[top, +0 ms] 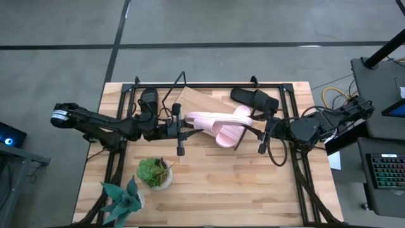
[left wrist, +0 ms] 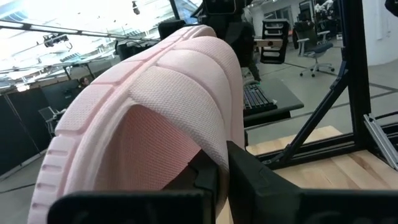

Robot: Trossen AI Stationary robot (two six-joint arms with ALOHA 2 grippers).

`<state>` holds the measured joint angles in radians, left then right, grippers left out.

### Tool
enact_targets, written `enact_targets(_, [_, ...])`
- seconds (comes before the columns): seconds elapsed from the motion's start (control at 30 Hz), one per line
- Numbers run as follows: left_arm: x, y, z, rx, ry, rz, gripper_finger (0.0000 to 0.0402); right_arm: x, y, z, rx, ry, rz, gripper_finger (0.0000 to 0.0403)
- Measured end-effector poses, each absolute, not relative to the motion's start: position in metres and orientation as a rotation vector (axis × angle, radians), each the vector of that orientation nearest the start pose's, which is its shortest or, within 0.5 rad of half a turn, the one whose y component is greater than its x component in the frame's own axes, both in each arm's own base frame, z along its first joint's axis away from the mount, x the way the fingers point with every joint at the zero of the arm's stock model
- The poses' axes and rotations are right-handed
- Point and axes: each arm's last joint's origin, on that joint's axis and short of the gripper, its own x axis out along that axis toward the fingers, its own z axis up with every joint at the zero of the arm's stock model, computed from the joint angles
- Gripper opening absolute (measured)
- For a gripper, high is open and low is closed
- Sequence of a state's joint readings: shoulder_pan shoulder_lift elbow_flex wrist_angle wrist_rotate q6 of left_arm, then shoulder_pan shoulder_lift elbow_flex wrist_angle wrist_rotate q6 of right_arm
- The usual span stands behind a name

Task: Pick and place slides into the shelf
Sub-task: Put the pink slide on the shelf

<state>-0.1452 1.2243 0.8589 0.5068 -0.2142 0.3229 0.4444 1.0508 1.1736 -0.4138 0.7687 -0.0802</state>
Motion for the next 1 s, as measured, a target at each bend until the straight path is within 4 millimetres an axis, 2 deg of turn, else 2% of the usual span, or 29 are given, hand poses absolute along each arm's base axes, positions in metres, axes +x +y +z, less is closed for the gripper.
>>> enact_targets(0.1, [0.274, -0.034, 0.334, 0.296, -0.126, 0.085, 0.0000, 0.198, 0.072, 0.397, -0.250, 0.253, -0.307, 0.0055])
enact_targets(0.23, [0.274, -0.035, 0.332, 0.339, -0.114, 0.060, 0.0017, 0.198, 0.072, 0.397, -0.250, 0.254, -0.304, 0.0054])
enact_targets(0.33, [0.274, -0.036, 0.330, 0.407, -0.101, 0.038, 0.0047, 0.197, 0.072, 0.396, -0.250, 0.261, -0.303, 0.0054])
enact_targets(0.6, [0.273, -0.036, 0.330, 0.535, -0.091, 0.033, 0.0195, 0.192, 0.062, 0.396, -0.178, 0.301, -0.333, 0.0053])
enact_targets(0.73, [0.267, -0.034, 0.335, 0.586, -0.080, 0.109, 0.0258, 0.186, 0.058, 0.398, -0.183, 0.308, -0.351, 0.0053])
enact_targets(0.83, [0.261, -0.031, 0.340, 0.624, -0.065, 0.170, 0.0281, 0.178, 0.054, 0.398, -0.164, 0.318, -0.362, 0.0053])
enact_targets(1.0, [0.252, -0.028, 0.346, 0.690, -0.038, 0.253, 0.0287, 0.165, 0.047, 0.399, -0.110, 0.322, -0.386, 0.0053])
